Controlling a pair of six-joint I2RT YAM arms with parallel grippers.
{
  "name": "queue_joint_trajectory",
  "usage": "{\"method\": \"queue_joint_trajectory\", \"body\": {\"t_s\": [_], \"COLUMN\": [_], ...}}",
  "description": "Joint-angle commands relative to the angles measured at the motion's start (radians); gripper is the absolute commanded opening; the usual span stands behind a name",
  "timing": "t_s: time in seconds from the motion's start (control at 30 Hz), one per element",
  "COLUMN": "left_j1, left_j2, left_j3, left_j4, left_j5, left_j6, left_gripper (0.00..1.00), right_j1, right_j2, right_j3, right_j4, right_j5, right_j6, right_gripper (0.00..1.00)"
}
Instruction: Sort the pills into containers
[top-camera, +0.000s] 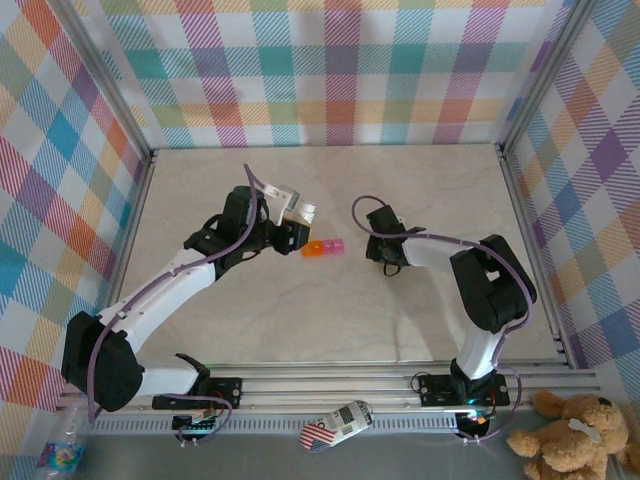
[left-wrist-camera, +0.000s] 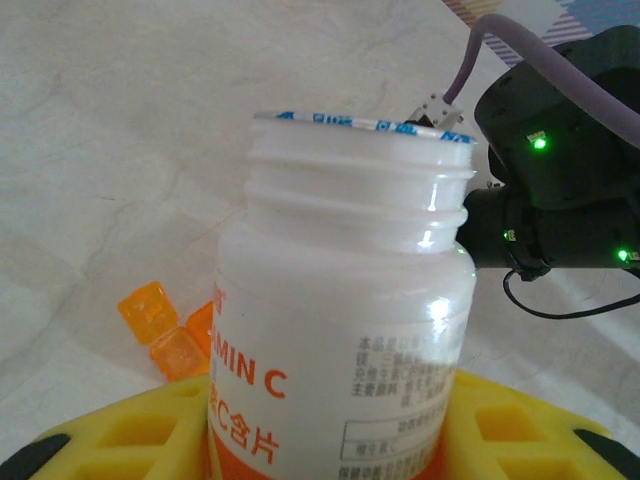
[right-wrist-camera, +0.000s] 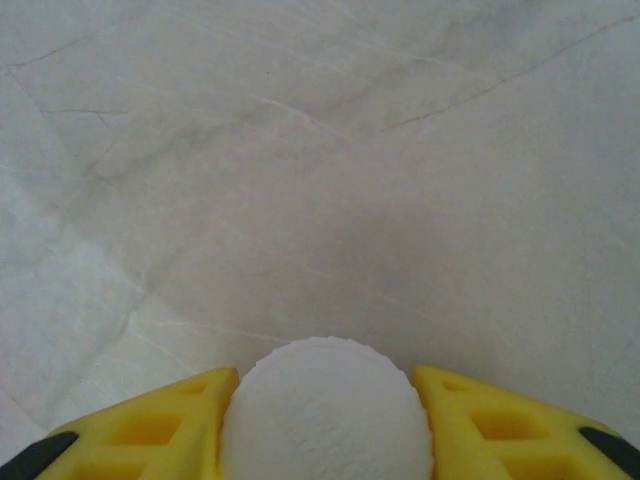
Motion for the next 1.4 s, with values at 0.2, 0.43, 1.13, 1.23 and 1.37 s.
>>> {"method": "queue_joint_trajectory", "body": {"t_s": [0.2, 0.43, 1.13, 1.23, 1.37], "left_j1": [0.004, 0.004, 0.005, 0.005, 0.007], "left_j2": [-0.027, -0.035, 0.070, 0.113, 0.193], "left_j3": [-0.050, -0.091, 0.017, 0.072, 0.133], "left_j4": [0.034, 0.023, -0.210, -0.280, -0.345], "left_j5": [-0.042, -0.082, -0.100, -0.099, -0.074], "left_j6": [-0.075, -0.094, 0.040, 0.083, 0.133], "left_gripper": [0.00, 0.00, 0.00, 0.00, 0.00], "right_j1": [0.008, 0.008, 0.005, 0.005, 0.005], "right_j2": [-0.008, -0.104, -0.162, -0.110, -0.050], "right_j3": [0.013, 0.026, 0.099, 0.162, 0.218], "right_j4": [-0.071, -0.092, 0.009, -0.010, -0.004], "right_j5": [0.044, -0.013, -0.169, -0.237, -0.322], "right_j6": [0.054, 0.043, -0.073, -0.115, -0.159], "right_gripper": [0.68, 0.80, 0.99, 0.99, 0.99]}}
